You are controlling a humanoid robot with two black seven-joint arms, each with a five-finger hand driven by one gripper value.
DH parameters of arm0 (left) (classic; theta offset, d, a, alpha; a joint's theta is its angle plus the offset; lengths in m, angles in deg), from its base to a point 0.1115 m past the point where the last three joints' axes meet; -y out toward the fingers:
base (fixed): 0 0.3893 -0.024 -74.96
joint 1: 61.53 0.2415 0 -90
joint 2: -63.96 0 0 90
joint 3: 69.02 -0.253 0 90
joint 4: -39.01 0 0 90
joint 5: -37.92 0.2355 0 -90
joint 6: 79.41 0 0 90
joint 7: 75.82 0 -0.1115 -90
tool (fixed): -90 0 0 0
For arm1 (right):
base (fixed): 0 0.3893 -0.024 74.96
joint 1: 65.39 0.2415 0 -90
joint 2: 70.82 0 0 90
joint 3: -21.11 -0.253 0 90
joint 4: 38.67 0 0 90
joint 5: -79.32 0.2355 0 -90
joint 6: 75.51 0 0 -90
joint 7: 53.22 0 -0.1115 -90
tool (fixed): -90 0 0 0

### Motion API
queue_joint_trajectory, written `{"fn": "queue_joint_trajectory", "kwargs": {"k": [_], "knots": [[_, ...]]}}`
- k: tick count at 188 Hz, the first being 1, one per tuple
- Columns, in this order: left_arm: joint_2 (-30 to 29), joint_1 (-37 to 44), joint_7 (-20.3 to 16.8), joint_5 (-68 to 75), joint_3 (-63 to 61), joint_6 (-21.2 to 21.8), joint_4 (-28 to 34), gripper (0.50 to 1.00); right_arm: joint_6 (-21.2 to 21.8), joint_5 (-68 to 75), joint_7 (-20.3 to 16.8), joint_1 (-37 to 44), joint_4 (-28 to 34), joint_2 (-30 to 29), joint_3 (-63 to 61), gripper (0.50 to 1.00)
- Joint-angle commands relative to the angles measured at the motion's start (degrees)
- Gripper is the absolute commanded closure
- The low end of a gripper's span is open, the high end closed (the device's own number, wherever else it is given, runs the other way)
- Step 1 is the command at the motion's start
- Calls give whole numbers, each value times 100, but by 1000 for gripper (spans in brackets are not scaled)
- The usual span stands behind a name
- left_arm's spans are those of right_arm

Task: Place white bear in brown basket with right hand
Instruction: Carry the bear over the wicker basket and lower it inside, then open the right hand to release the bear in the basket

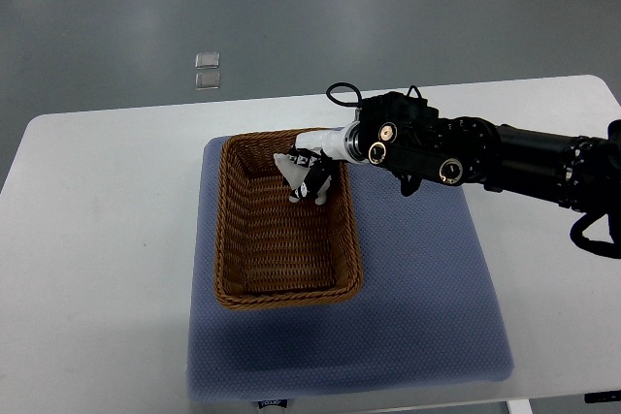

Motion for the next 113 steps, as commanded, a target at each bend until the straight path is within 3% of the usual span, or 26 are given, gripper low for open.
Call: {"fn": "queue_joint_trajectory", "kwargs": {"k": [1, 30, 80, 113], "knots": [[0, 0, 1, -6, -6, 0, 1, 500, 8, 0, 0, 34, 7, 0, -15, 664], [0, 0, 1, -6, -6, 0, 1, 500, 43, 9, 0, 78, 7, 0, -33, 605], [0, 0, 1, -6, -6, 0, 1, 500, 61, 88, 0, 456, 7, 0, -402, 597], [0, 0, 1, -6, -6, 0, 1, 500, -10, 114, 105, 509, 51, 0, -1464, 597]]}}
